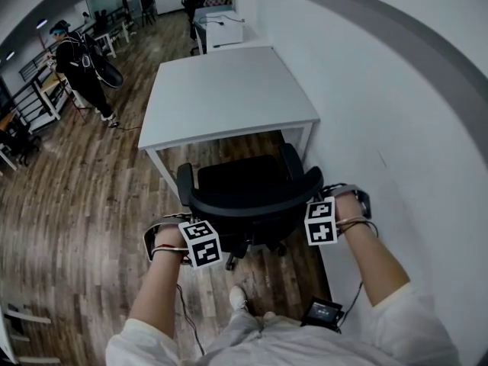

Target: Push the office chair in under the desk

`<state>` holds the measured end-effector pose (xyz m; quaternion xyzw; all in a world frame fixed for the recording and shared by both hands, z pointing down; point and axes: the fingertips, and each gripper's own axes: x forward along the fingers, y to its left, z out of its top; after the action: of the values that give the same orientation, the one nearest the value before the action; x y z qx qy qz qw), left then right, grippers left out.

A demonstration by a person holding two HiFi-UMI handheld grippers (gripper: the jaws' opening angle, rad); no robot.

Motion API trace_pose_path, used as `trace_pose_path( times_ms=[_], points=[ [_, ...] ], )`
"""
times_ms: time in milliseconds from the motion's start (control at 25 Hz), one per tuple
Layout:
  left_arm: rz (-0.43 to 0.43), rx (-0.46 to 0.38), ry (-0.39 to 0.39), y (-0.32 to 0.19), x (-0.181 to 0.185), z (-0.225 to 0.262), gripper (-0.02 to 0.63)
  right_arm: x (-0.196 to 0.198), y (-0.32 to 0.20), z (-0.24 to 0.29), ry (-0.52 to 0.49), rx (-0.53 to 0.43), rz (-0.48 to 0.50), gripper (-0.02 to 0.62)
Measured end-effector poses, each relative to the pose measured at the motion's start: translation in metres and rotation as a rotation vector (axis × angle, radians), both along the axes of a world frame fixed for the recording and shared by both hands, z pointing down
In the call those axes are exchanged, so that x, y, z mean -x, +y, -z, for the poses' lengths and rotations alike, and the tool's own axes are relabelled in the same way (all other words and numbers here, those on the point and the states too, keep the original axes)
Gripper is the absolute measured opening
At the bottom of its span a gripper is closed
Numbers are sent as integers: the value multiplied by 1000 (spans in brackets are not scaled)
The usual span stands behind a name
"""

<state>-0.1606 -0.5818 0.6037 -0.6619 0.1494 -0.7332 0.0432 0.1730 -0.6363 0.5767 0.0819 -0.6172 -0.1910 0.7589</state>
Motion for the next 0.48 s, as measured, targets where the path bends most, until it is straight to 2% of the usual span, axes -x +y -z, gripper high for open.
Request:
trace_pose_path(
  times_ms=[480],
  points=[
    [-24,-23,-4,-65,4,0,106,2,-61,0,15,-22,-22,126]
  ],
)
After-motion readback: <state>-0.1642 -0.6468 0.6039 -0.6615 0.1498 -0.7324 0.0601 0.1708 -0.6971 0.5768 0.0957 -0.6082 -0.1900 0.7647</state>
